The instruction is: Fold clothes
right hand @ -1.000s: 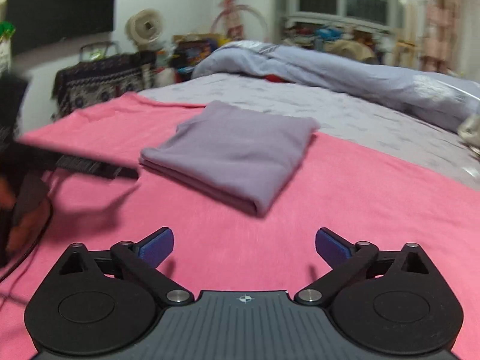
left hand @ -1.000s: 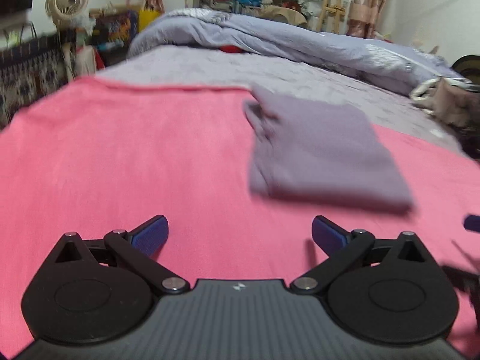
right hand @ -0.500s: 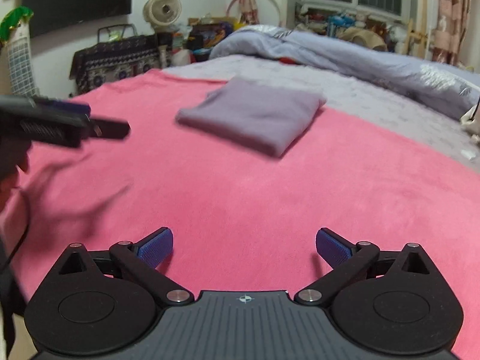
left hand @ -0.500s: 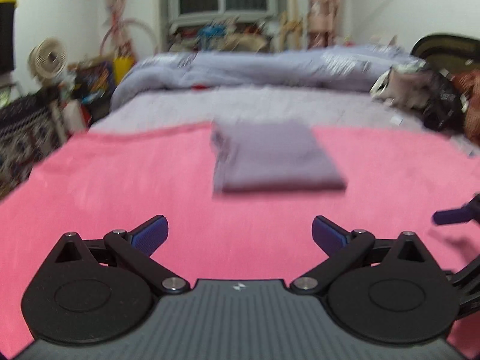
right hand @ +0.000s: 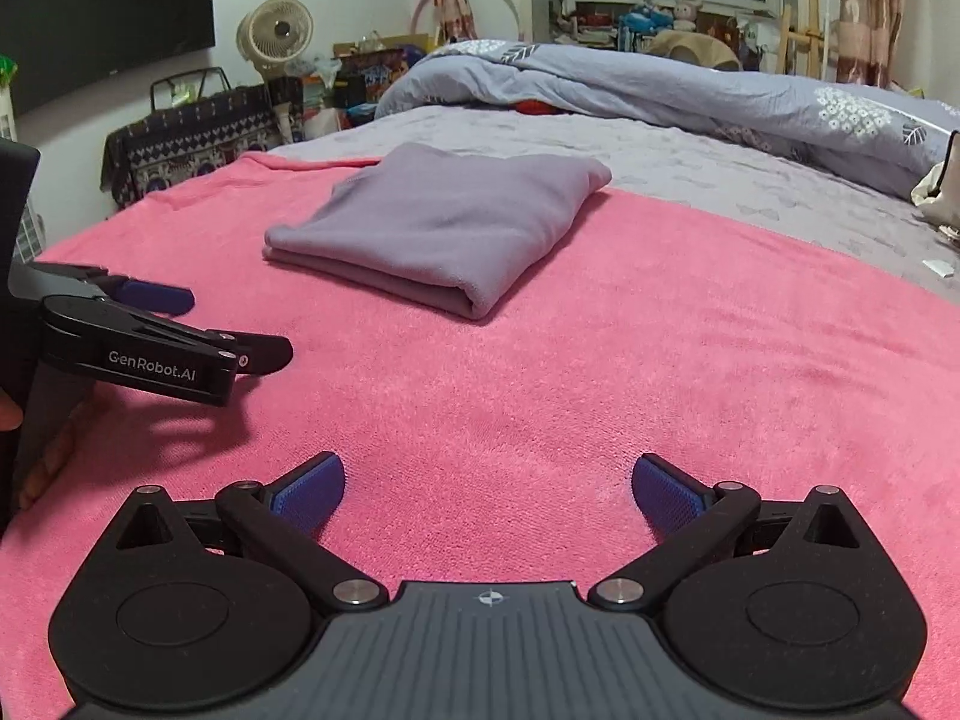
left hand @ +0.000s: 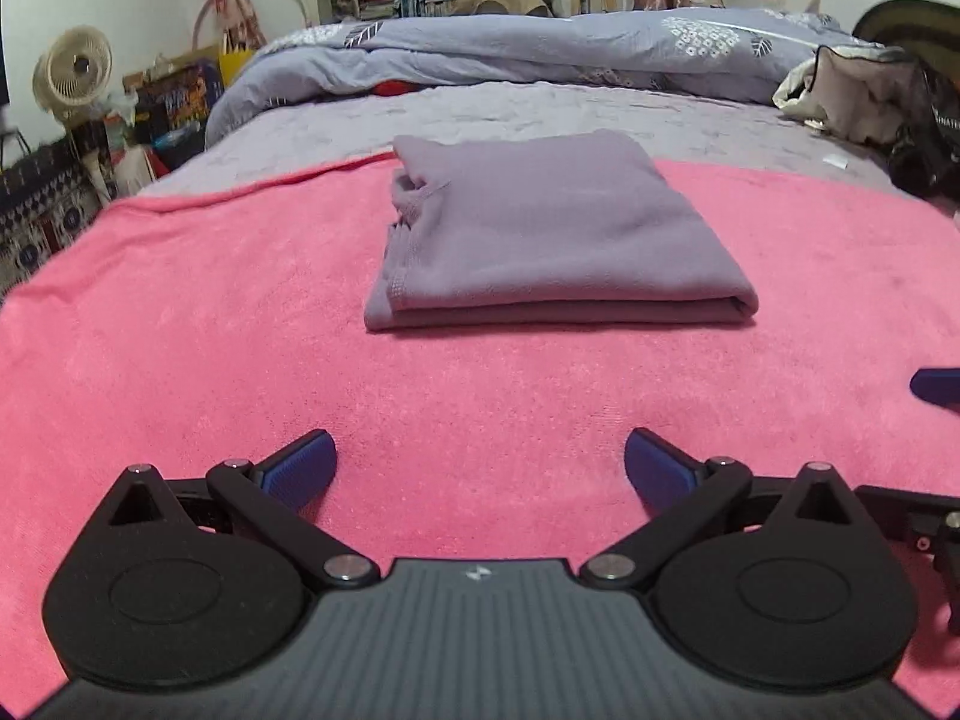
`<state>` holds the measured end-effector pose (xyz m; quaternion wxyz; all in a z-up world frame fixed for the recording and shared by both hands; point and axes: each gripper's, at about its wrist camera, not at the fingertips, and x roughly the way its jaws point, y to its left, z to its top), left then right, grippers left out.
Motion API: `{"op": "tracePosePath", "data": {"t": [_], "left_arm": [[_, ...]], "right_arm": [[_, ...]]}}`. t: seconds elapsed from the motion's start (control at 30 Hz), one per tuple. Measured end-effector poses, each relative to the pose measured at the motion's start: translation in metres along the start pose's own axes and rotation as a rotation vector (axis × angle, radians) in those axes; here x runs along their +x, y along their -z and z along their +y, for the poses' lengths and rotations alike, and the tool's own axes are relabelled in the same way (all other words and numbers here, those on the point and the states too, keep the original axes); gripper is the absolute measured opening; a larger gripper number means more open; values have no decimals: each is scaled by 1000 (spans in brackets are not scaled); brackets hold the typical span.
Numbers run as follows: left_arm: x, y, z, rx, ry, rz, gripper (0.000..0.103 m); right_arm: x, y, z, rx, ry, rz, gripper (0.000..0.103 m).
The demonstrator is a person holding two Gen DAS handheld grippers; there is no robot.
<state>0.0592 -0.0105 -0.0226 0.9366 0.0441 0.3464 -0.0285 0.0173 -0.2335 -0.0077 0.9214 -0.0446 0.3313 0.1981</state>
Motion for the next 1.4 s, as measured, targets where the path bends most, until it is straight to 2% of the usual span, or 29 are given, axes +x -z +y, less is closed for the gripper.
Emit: {"op": "tracePosePath", "data": {"t": [0.17, 0.27, 1.4], "left_arm": [[0, 0, -7, 26, -23, 3, 103], [3, -1, -2, 4, -5, 13, 103], [0, 3, -6, 7, -4, 11, 103]], "right_arm": [[0, -2, -2, 0, 1, -2, 103], [0, -2, -1, -5, 5, -3, 103], [-2, -2, -1, -5, 6, -2, 103]]}}
